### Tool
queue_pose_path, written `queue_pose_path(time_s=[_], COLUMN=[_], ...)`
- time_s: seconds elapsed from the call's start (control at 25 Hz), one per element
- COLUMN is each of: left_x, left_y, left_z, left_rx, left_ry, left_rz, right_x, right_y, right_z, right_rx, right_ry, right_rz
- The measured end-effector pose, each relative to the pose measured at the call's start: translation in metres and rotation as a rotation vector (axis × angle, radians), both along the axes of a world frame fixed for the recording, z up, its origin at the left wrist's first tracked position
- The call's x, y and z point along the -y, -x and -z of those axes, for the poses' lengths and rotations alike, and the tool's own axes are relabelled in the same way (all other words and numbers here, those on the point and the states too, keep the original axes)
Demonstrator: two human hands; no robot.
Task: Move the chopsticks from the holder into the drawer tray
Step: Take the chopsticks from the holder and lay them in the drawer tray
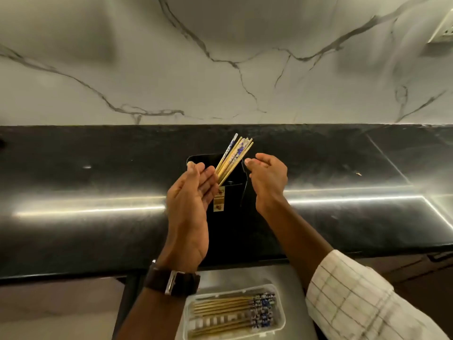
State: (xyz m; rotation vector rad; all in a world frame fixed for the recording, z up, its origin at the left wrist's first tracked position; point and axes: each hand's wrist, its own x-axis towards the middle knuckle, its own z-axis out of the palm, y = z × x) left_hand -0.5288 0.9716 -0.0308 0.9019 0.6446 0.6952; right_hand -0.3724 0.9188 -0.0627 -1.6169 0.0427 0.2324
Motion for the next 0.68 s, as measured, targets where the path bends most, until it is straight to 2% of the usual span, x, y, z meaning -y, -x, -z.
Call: queue_pose_path(time_s=[0.32, 0.68], left_x=[-0.028, -0.041], left_y=[-0.034, -0.043], left_z=[-0.005, 0.012], left_rx=[-0.083, -0.092], left_ry=[0.049, 0.121], left_rz=[0.127, 0.096], right_x=[-0.044, -0.047], right_y=[-0.043, -0.055], right_z=[0.010, 0.003], right_rx=[-0.036, 0.144], right_ry=[0.120, 0.352], right_rz=[-0.048, -0.025])
